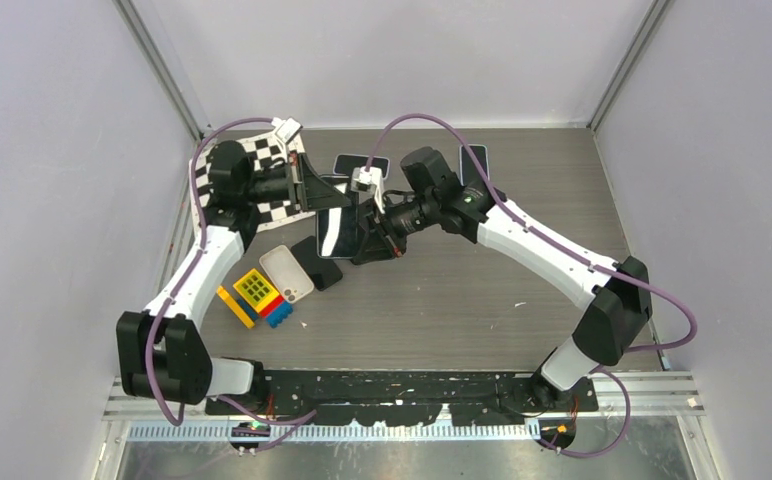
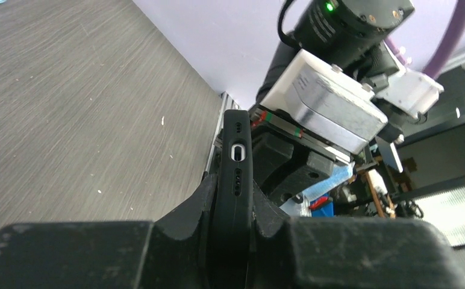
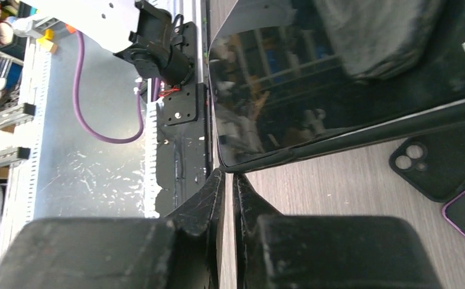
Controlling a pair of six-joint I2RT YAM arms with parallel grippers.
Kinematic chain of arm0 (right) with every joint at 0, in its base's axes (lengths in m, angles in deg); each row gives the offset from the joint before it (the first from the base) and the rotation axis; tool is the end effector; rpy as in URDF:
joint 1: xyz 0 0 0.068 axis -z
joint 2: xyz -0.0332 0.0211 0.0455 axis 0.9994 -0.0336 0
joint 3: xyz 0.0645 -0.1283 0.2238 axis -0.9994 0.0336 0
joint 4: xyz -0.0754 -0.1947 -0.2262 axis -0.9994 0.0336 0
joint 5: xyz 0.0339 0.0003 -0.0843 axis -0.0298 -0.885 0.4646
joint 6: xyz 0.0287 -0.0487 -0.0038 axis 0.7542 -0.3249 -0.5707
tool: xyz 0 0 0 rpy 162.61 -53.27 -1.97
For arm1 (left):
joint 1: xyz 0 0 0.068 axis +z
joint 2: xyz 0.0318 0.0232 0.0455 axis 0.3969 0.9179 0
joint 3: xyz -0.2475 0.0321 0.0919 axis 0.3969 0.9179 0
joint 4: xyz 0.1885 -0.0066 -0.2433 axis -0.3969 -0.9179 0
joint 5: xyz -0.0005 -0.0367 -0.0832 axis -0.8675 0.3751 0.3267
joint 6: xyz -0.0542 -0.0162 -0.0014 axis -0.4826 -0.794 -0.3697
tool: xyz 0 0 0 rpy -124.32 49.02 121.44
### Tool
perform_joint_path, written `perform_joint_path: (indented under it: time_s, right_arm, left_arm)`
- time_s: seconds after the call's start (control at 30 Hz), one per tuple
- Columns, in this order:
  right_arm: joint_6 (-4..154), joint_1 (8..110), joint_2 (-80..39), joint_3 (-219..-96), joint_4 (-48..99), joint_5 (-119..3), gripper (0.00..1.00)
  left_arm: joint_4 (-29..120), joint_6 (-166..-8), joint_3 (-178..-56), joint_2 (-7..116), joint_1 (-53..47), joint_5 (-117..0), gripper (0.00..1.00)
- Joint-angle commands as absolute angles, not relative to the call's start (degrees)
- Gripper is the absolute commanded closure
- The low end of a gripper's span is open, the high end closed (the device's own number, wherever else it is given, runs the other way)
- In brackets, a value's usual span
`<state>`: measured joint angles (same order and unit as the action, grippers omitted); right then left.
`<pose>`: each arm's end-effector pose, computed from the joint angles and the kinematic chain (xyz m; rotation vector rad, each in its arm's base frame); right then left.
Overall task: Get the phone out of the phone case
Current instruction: Remove the phone case from the phone.
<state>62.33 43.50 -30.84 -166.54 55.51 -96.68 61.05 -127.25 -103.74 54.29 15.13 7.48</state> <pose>0.2687 0.3054 0.3329 -1.3758 1.8108 1.2724 0.3293 -0.0862 0.3394 0.5175 1.8182 -1.7495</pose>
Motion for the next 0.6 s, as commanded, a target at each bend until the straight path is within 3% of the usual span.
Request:
perform_joint_path:
  time_s: [0.0,0.27,0.4,0.47,0.53,0.57]
  right_arm:
    - [60.1,43.1,-30.5,-164.6,45.8,-85.0,0.99]
    - [64.3,43.1,-27.6,-160.9,35.9,-81.1,0.99]
    - [67.6,43.9,-25.2,-158.7,32.0,-79.9,0.98]
    - [70.6,44.8,-23.9,-157.9,31.0,-81.1,0.92]
    - [73.3,46.3,-23.1,-157.7,31.3,-85.3,0.76]
    - [74.0,46.9,-23.0,-158.0,32.4,-88.1,0.74]
  left_arm:
    - [61.7,-141.8,-109.9,54.1,12.8,5.5,1.0]
    - [58.0,-141.4,-111.8,54.6,12.7,4.1,1.0]
    - [47.2,-132.7,-113.8,54.5,13.5,1.7,1.0]
    - [44.2,-128.9,-114.4,54.2,14.1,0.9,1.0]
    - [44.3,-127.3,-114.3,54.1,14.5,1.0,1.0]
    - [44.6,-126.8,-114.2,53.9,14.7,1.0,1.0]
